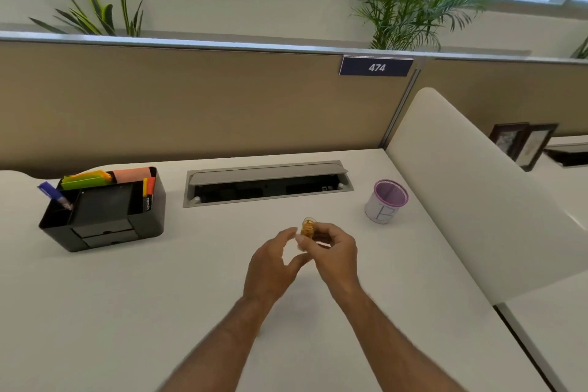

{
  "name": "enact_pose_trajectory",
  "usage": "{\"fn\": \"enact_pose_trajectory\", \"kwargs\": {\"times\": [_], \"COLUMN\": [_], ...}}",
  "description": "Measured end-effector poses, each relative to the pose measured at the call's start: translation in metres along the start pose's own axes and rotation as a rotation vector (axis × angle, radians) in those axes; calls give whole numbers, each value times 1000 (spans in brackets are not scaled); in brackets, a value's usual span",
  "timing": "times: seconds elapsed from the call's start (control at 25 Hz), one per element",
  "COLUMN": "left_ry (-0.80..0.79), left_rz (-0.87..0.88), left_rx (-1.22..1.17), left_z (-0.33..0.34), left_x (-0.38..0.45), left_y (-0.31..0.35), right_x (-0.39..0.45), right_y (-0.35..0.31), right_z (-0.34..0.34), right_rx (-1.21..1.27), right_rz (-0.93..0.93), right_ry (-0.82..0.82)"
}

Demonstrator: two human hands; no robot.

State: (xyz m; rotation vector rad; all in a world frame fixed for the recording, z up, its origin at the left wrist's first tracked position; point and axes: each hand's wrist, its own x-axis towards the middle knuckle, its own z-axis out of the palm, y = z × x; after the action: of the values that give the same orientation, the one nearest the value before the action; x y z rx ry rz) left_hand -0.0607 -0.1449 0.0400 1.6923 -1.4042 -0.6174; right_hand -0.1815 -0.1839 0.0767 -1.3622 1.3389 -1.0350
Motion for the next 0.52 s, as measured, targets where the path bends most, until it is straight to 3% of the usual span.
{"fn": "enact_pose_trajectory", "kwargs": {"times": [0.2,0.52], "left_ry": [-251,-376], "left_rz": [68,152], "left_rx": [509,766], "left_z": [38,93], "left_x": [43,90], "left_y": [-12,-35], "right_x": [60,150], "right_y": [4,13], "right_z": [-62,-150], "right_rx": [-86,-403], "right_rz": [-14,-39], "right_ry": [150,243]}}
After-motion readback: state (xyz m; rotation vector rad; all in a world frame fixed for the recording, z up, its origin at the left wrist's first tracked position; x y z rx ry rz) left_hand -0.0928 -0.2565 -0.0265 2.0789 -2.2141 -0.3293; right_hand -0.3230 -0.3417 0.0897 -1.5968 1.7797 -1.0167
